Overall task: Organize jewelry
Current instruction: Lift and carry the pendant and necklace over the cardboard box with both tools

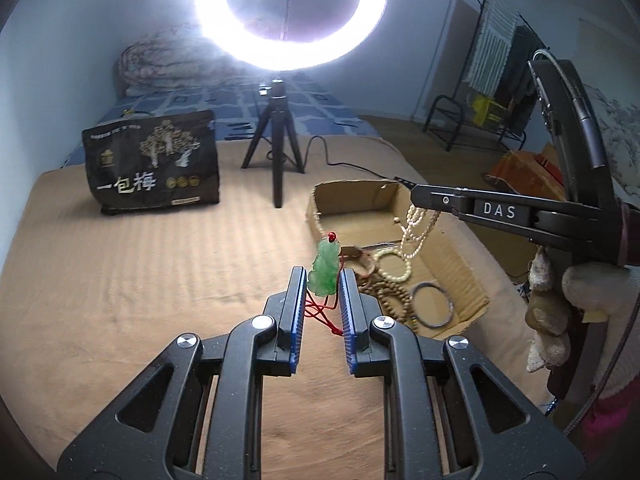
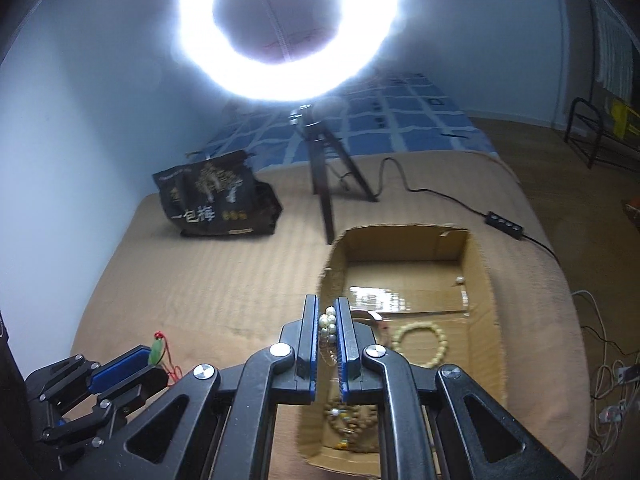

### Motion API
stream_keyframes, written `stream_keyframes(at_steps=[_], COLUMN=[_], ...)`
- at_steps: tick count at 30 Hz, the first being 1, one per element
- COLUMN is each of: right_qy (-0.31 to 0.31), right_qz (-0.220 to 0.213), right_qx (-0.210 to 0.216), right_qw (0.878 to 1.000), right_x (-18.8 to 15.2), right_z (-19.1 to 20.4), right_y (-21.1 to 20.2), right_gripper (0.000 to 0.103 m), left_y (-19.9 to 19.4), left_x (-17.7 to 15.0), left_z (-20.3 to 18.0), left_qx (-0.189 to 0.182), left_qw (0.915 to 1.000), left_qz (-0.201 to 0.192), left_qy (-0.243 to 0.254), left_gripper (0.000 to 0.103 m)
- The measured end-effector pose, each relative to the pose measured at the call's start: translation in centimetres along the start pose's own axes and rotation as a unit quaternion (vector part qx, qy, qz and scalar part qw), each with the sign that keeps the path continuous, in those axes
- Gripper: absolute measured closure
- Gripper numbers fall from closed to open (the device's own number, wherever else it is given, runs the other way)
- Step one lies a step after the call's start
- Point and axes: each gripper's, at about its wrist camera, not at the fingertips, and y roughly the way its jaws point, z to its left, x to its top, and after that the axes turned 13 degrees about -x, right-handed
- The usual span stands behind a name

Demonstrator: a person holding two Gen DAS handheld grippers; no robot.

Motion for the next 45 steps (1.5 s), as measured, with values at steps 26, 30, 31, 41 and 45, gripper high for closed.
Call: stream_keyframes(at_steps=[26, 30, 31, 41, 45], right_qy=[0.041, 0.037, 0.037, 0.030, 0.031], right_qz=[-0.005, -0.001, 0.000, 0.013, 0.017], right_qx=[-0.021, -0.023, -0.023, -0.031, -0.033], right_qw=[0.999, 0.999, 0.999, 0.999, 0.999], right_x=[0.8, 1.0, 1.0, 1.4, 1.6], right_z=[-6.5, -6.6, -6.6, -6.9, -7.2], right_y=[1.3, 2.2, 2.5, 5.4, 6.3], right_gripper=[0.098, 0.098, 0.098, 0.098, 0.098], left_y=[6.2, 6.8, 6.9, 8.4, 8.9], left_x=[0.6, 0.5, 0.6, 0.7, 0.6], left_z=[-5.0, -4.9, -4.8, -4.8, -5.0], left_qx=[-0.026, -0.022, -0.022, -0.011, -0.010], left_qw=[0.9992, 0.9992, 0.9992, 0.9990, 0.9987], left_qz=[0.023, 0.027, 0.028, 0.035, 0.041], left_qy=[0.021, 0.021, 0.020, 0.025, 0.027], left_gripper=[0.088, 0.088, 0.088, 0.088, 0.088])
